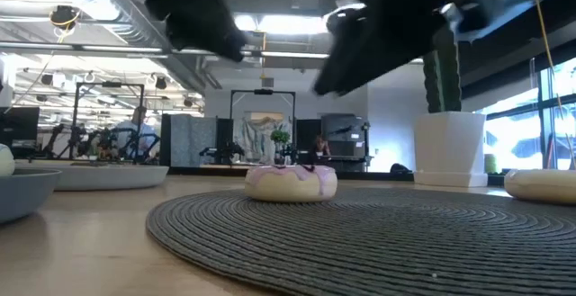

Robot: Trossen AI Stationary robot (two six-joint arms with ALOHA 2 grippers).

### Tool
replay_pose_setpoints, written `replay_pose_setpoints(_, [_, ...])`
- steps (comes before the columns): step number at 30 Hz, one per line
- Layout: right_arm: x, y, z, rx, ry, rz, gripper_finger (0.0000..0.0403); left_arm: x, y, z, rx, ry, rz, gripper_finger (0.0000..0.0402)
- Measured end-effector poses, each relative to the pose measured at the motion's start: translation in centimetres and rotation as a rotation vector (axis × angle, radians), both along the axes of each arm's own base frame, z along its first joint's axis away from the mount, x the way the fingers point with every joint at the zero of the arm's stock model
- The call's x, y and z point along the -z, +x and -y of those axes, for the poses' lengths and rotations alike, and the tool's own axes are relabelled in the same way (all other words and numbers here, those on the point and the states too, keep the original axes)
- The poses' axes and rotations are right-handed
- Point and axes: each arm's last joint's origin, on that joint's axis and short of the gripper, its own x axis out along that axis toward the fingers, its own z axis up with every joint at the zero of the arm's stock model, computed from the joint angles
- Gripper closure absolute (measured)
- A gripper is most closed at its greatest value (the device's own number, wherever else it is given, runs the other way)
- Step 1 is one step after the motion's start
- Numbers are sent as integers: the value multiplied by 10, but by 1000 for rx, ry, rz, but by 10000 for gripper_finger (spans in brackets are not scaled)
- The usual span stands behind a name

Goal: Pick & Place donuts
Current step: Put the large purple donut on the black plate

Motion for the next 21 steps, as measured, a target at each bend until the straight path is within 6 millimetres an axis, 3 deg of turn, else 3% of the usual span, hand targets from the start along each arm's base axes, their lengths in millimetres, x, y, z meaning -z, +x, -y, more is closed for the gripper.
replay_pose_setpoints(6, [-7, -47, 19, 60, 63, 34, 183, -1, 13, 1, 57, 66, 80, 208])
replay_pose_setpoints(12, [-13, -87, 35, 119, 154, 192, 183, 24, 34, -3, 43, 91, 73, 200])
replay_pose_setpoints(21, [-14, -106, 42, 129, 208, 300, 183, 79, 57, -14, 68, 2, -57, 226])
